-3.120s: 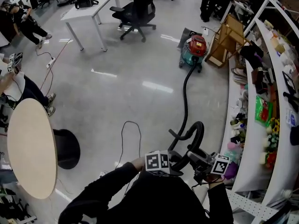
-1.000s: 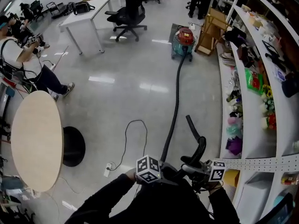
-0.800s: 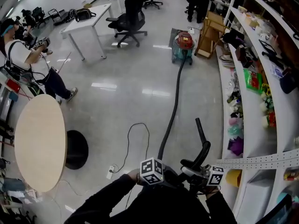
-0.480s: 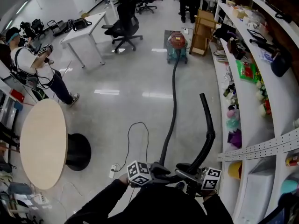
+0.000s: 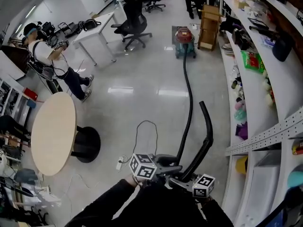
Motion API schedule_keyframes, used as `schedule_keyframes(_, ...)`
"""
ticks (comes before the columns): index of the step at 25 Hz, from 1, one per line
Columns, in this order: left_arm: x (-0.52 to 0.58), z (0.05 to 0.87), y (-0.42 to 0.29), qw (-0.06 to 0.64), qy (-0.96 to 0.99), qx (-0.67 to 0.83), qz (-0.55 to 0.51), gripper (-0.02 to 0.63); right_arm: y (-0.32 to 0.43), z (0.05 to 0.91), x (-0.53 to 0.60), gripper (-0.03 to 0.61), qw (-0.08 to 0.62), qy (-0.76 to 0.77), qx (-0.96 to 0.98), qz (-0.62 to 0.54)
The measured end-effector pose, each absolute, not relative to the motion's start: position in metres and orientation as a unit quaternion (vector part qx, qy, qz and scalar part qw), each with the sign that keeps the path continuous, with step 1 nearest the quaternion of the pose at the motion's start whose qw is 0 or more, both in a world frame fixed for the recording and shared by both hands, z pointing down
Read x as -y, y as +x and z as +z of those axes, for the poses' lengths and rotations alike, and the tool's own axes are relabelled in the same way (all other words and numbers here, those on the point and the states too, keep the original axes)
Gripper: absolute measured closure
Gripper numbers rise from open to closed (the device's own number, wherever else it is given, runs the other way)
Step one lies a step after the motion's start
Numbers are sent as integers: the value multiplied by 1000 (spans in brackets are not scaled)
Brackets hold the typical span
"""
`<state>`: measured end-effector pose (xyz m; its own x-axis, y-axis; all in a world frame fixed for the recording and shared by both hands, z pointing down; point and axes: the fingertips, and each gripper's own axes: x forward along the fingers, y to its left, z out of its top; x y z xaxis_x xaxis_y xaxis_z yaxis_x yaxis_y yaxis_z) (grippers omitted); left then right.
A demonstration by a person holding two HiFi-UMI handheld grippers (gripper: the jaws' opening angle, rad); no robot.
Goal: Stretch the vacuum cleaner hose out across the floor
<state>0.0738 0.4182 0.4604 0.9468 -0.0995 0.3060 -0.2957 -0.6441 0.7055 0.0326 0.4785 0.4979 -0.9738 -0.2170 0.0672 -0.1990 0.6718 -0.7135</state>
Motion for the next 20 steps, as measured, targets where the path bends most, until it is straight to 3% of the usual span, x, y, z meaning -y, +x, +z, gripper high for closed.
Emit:
schedule_keyframes(4,-445,462,92,368,909,80,178,402,14,494,-513,440,-10,-82,-919,-387)
schedule_keyframes(9,-461,454,79,455,882,30,119,330,-21,498,-543,440,-66,-64,-933,-347)
schedule_keyframes(13,-478,451,49,471,878,8,83,324,-61,502,-562,440,-92,-69,-939,-324)
schedule_keyframes(20,-517,443,-33,501,865,-24,1,324,-136,523,-628,440,-225,-29,-945,-235)
